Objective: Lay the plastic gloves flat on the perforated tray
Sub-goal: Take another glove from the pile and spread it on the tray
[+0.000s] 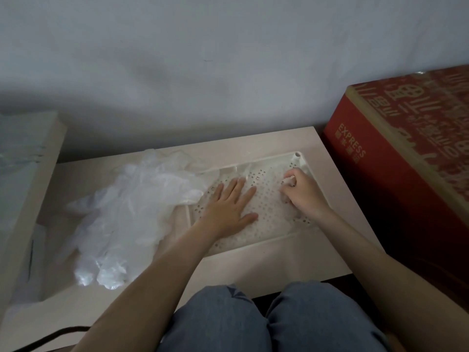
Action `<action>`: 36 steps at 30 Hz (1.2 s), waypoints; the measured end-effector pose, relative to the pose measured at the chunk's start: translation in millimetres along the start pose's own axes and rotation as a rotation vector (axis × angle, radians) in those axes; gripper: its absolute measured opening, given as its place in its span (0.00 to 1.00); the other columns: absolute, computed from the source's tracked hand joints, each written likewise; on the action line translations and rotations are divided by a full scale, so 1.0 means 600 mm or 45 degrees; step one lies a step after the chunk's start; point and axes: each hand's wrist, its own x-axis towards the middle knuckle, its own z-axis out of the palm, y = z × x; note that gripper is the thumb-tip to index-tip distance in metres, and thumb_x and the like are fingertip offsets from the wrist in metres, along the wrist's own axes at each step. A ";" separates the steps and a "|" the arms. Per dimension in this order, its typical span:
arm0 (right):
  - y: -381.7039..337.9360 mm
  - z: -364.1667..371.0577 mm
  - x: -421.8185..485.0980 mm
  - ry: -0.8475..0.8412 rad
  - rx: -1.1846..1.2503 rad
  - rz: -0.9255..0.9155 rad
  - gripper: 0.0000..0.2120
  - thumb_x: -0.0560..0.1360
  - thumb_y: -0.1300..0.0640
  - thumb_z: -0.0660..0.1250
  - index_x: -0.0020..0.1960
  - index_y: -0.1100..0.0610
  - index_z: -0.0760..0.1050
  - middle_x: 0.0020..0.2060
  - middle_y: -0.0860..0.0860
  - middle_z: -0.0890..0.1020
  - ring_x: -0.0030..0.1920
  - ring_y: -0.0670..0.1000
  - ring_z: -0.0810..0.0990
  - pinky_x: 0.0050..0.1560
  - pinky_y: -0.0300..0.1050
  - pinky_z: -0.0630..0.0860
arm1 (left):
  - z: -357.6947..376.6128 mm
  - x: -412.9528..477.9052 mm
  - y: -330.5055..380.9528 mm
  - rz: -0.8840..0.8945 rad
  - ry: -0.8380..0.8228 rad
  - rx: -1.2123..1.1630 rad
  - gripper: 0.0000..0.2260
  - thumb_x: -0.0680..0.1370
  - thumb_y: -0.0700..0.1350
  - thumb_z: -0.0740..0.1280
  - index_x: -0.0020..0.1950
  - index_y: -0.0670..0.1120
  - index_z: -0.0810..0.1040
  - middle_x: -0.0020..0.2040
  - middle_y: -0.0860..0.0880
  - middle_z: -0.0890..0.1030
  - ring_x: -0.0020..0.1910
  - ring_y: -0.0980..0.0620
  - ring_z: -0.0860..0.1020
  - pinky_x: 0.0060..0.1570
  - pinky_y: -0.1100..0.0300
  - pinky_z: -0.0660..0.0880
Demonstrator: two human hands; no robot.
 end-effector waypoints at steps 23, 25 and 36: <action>0.056 -0.023 -0.011 -0.470 -1.386 -0.634 0.44 0.65 0.31 0.22 0.77 0.47 0.36 0.77 0.46 0.39 0.77 0.50 0.37 0.71 0.53 0.29 | 0.022 0.004 -0.003 -0.057 0.144 0.026 0.42 0.62 0.70 0.17 0.74 0.57 0.32 0.79 0.48 0.38 0.77 0.49 0.38 0.75 0.50 0.37; 0.058 -0.038 -0.012 -0.334 -1.460 -0.672 0.45 0.70 0.30 0.26 0.78 0.52 0.49 0.77 0.50 0.54 0.78 0.54 0.49 0.72 0.55 0.29 | 0.023 0.001 -0.002 -0.056 0.144 0.007 0.41 0.62 0.70 0.18 0.73 0.58 0.31 0.78 0.49 0.37 0.77 0.49 0.38 0.74 0.50 0.36; 0.017 -0.048 -0.021 0.033 -1.193 -0.529 0.27 0.82 0.47 0.45 0.77 0.59 0.53 0.76 0.53 0.60 0.77 0.51 0.49 0.70 0.54 0.29 | -0.035 -0.038 -0.002 0.098 0.397 -0.240 0.30 0.80 0.62 0.42 0.77 0.47 0.60 0.77 0.45 0.58 0.75 0.44 0.60 0.73 0.49 0.57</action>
